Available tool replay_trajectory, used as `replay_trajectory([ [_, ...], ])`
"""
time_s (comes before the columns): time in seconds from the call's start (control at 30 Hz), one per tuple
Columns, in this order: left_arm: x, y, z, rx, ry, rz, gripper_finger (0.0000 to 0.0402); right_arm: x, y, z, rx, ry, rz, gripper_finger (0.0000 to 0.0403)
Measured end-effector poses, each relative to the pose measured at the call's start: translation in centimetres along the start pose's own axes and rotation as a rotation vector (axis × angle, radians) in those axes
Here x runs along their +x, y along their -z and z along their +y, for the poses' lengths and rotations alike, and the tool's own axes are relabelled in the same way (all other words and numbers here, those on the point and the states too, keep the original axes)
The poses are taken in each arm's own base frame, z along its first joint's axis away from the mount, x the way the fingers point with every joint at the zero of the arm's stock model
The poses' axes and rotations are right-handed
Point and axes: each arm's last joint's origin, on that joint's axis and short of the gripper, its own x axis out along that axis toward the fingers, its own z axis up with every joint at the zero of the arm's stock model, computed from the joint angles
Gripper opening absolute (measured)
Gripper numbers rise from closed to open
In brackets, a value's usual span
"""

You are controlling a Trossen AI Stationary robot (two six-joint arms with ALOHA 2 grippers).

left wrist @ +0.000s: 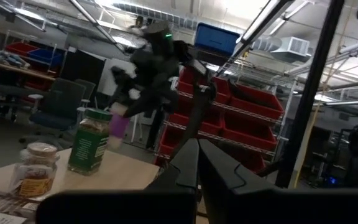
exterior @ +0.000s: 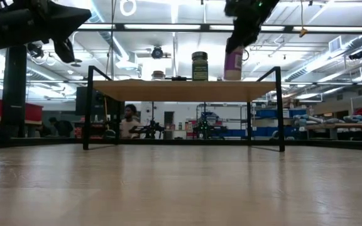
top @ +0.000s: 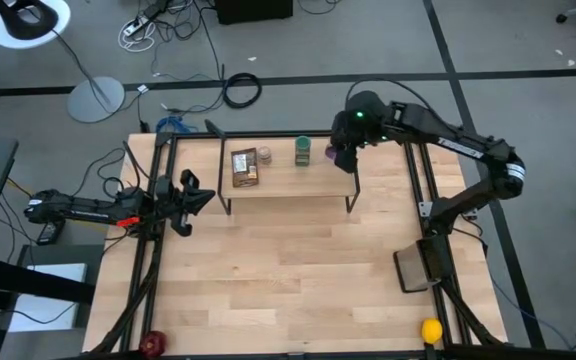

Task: Shelf spices
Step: Remove the purple seasoning bottle from the shelf

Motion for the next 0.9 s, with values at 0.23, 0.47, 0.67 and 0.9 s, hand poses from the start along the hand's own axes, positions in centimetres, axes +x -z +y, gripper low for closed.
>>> replay_trajectory([
  [0.23, 0.0, 0.2, 0.2, 0.004, -0.059, 0.004, 0.0017, -4.3, 0.2, 2.2, 0.018, -0.075, -0.104, 0.0208],
  [0.47, 0.1, 0.3, 0.2, 0.006, -0.062, 0.012, 0.0017, -5.2, 0.1, 6.9, -0.022, -0.221, -0.113, 0.0208],
  [0.67, 0.1, 0.3, 0.2, 0.006, -0.062, 0.012, 0.0017, -2.9, -0.6, 12.9, -0.101, -0.337, -0.088, 0.0208],
  [0.9, 0.1, 0.3, 0.2, 0.006, -0.068, 0.010, 0.0017, 1.9, -0.3, 19.2, -0.205, -0.361, -0.027, 0.0208],
])
